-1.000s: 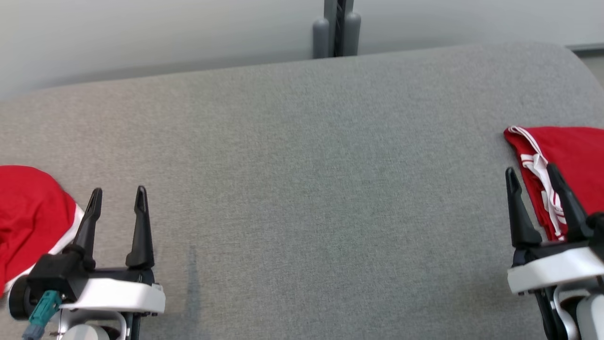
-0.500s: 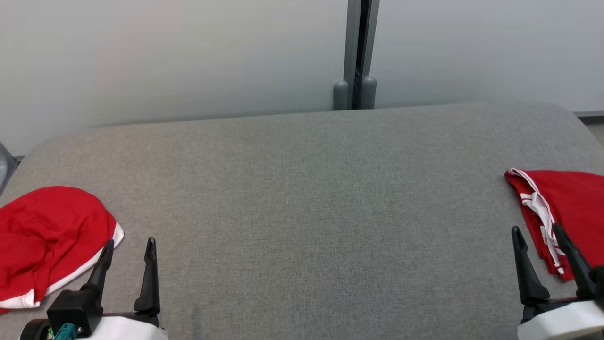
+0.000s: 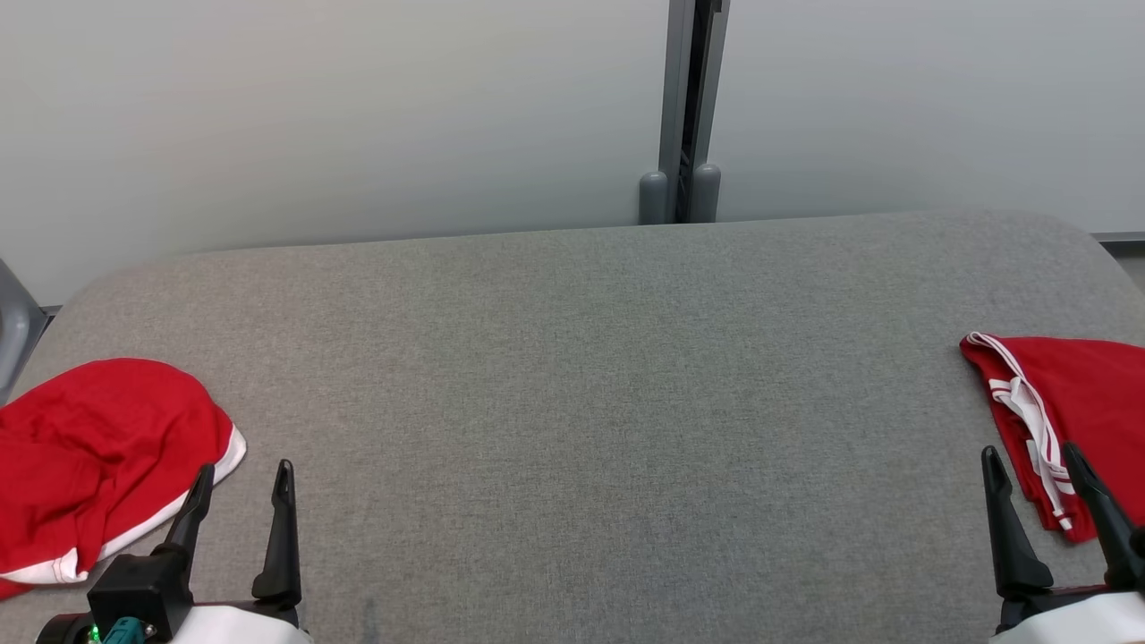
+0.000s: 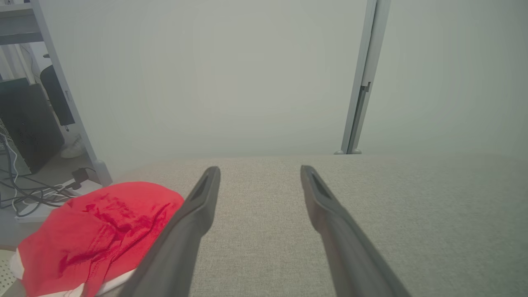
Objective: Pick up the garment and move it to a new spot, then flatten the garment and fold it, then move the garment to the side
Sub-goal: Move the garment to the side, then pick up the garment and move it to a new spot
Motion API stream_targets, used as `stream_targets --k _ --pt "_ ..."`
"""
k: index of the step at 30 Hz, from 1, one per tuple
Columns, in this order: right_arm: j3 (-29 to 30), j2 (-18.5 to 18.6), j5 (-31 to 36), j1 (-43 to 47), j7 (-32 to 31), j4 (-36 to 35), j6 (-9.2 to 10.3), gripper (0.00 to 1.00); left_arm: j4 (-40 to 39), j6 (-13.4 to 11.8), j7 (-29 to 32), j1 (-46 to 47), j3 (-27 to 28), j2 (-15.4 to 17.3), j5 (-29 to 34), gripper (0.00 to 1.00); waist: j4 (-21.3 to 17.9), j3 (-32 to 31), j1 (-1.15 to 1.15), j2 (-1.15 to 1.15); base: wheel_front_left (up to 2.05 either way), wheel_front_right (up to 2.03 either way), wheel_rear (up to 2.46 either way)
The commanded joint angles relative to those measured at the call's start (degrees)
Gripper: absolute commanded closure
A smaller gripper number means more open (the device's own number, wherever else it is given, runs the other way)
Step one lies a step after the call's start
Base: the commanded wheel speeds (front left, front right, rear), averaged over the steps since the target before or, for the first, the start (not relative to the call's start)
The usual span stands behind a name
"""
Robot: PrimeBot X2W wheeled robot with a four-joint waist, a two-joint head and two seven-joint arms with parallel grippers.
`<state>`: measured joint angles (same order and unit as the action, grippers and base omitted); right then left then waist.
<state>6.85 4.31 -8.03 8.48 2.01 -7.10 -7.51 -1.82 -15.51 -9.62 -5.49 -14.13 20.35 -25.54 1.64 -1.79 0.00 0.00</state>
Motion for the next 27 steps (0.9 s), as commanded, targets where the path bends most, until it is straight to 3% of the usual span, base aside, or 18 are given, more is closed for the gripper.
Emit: stream_targets --k 1,19,27 --pt "0.18 0.02 0.17 0.30 -0.13 -0.36 0.04 0.00 -0.28 -0.24 0.04 -0.45 -0.03 0.27 -0.27 0.00 0.07 -0.03 0.00 0.00 0.00 0.00 0.00" --pt "0.49 -0.91 -0.20 0.49 0.50 0.34 0.04 0.00 -1.21 -1.11 0.95 0.52 -0.70 0.51 -0.27 0.00 1.50 -0.17 0.00 0.00 0.00 0.00 0.00" --pt "-0.89 -1.07 -0.33 0.26 0.25 -0.38 0.03 0.00 -0.73 -0.34 0.40 2.78 -1.11 -0.13 -0.65 0.00 7.04 0.23 0.00 0.00 0.00 0.00 0.00"
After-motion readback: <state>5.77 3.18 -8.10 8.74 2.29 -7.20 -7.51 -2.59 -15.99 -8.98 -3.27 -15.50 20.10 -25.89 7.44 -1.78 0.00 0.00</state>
